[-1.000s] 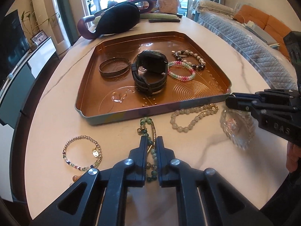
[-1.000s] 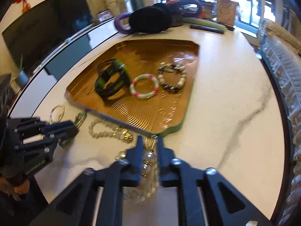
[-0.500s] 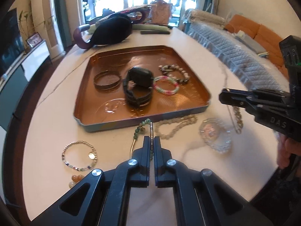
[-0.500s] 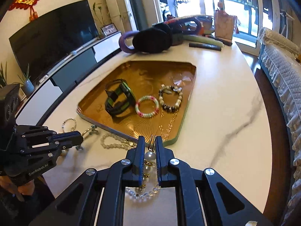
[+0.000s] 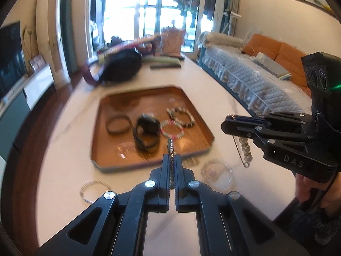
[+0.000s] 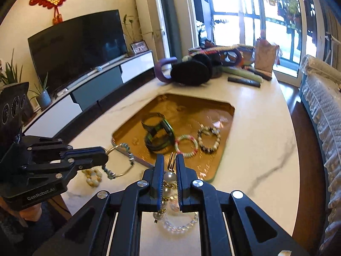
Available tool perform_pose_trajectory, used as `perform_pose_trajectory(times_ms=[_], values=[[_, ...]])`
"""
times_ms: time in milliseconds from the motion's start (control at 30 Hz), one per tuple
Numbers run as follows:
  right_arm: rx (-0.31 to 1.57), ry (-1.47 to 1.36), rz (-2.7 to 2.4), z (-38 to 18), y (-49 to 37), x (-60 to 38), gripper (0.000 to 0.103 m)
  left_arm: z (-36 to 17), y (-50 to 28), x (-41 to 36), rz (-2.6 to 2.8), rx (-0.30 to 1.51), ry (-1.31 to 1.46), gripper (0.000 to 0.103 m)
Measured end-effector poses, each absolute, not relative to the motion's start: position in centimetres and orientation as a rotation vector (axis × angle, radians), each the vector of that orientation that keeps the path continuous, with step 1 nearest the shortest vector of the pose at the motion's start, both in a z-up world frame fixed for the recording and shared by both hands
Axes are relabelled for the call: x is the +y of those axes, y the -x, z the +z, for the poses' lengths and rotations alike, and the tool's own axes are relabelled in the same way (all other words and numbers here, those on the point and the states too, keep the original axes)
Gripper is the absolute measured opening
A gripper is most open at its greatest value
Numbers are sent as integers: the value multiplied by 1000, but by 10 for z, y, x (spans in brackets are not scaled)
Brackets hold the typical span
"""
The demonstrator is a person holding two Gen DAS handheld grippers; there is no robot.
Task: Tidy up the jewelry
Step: 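Carry the green bracelet with the left tool while the right tool carries the brooch toward the tray, then lower the green bracelet into the tray and open the left tool while the right tool releases the brooch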
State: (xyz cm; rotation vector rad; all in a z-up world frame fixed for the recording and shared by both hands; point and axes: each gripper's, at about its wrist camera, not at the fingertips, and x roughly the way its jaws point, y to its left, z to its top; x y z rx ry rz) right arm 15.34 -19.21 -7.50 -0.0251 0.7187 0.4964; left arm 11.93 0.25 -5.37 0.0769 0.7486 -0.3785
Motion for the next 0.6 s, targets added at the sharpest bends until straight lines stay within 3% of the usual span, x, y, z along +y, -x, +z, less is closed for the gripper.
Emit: perform_pose_trajectory(times_ms=[333,600], values=[[638,60,511,-34,-169,-182,10,-11,-148,20,-326,656,-68,3],[630,57,497,-39,-197,-181,10,-29,-186,49,-253,699,-15,3]])
